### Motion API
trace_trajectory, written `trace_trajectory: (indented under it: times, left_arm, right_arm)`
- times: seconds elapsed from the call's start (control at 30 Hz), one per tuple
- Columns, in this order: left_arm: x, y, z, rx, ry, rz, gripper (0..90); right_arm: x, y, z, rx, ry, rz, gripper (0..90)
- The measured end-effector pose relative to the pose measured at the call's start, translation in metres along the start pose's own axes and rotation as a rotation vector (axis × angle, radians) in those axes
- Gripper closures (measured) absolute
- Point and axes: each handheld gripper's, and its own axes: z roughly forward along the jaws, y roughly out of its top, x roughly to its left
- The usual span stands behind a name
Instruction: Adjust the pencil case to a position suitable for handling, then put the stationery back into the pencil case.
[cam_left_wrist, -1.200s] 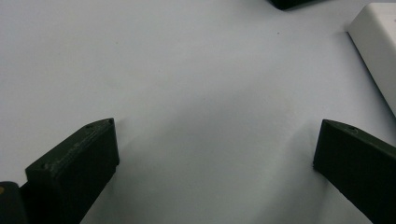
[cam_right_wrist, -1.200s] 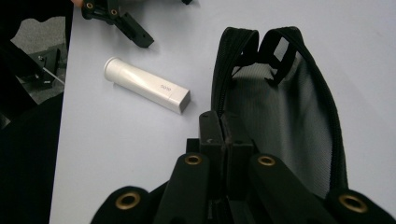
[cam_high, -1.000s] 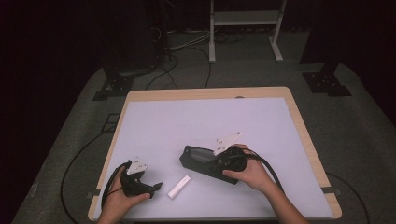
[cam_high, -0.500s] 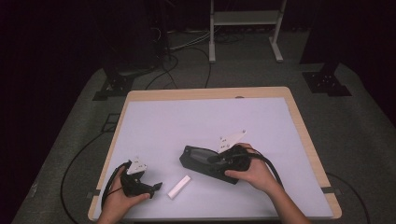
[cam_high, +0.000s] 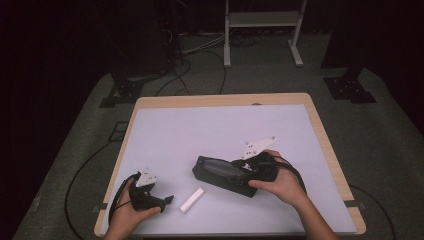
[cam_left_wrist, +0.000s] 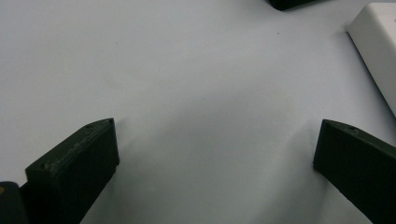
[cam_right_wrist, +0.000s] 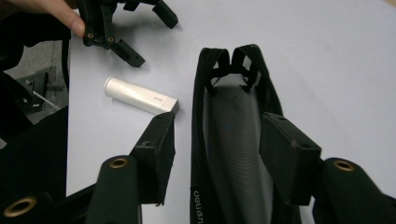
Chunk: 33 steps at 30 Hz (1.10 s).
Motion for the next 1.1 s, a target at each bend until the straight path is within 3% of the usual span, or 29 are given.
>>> trace_trajectory:
  times: [1.1]
  left_arm:
    - [0.000, 0.000, 0.000, -0.005, 0.000, -0.004, 0.0]
  right_arm:
    - [-0.021, -0.030, -0.049, -0.055, -0.136, 0.091, 30.5]
